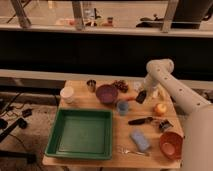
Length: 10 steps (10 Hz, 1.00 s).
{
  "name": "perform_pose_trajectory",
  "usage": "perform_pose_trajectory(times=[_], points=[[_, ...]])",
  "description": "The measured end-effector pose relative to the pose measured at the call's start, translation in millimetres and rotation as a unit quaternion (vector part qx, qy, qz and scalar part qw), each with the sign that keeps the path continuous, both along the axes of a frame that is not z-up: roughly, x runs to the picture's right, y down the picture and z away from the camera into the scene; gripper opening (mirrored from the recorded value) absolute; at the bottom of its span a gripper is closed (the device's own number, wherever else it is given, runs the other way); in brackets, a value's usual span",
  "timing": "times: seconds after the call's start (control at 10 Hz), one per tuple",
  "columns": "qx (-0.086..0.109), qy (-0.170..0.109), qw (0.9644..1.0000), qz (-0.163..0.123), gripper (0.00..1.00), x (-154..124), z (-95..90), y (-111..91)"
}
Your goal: Place eraser in paper cup
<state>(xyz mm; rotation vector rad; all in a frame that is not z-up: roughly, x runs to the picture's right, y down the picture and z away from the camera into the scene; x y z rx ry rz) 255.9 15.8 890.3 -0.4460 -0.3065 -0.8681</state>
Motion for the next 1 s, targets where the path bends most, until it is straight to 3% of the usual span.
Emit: perform_pose_trajectory(times=[0.2,0.4,0.6,0.8,1.0], points=[[0.021,-0.012,0.9997,-0.009,0.35,-11.7,-19.6,-21.8],[0.024,-0.039,0.9988,-0.017,0.34,-37.2,-31.2,-26.8],[0.021,-0.075,0.9966,-0.028,0.18,-75.6,-40.6,-23.4],[0.018,-0.111,0.9925,-0.048,0.13,-115.0,-52.4,-16.3],[0.019,-0.149,0.9855,-0.078,0.13,-156.3,-64.7,-12.9]])
